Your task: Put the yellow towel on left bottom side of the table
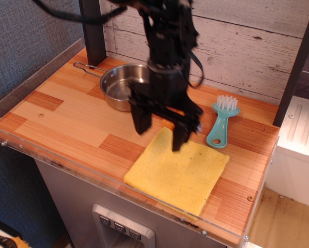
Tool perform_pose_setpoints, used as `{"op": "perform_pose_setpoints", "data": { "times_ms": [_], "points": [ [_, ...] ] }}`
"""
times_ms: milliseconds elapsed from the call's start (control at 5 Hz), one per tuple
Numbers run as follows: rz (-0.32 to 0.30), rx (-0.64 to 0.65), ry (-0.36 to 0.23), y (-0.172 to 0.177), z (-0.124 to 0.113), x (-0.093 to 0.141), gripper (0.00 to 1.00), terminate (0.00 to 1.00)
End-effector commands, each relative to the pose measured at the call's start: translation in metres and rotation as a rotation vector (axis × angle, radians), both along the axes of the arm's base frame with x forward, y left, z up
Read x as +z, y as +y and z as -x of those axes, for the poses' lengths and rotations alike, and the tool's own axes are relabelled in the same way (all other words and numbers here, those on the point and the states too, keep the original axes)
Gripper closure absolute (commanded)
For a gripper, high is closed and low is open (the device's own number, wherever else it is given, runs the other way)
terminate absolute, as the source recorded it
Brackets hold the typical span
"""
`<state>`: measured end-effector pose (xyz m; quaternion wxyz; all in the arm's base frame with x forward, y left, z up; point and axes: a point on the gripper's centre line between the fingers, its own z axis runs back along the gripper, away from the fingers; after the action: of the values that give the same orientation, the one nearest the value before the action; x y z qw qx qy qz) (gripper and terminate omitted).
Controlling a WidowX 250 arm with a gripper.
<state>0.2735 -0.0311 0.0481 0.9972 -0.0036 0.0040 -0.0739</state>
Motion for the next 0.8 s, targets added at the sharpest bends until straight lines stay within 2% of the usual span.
{"op": "perform_pose_setpoints", "data": {
  "times_ms": [0,600],
  "points": [
    [0.013,0.013,-0.091,-0.029,0.007,-0.004,0.00,0.00],
    [-0.050,0.024,-0.123,-0.020,-0.010,-0.020,0.00,0.00]
  ]
}}
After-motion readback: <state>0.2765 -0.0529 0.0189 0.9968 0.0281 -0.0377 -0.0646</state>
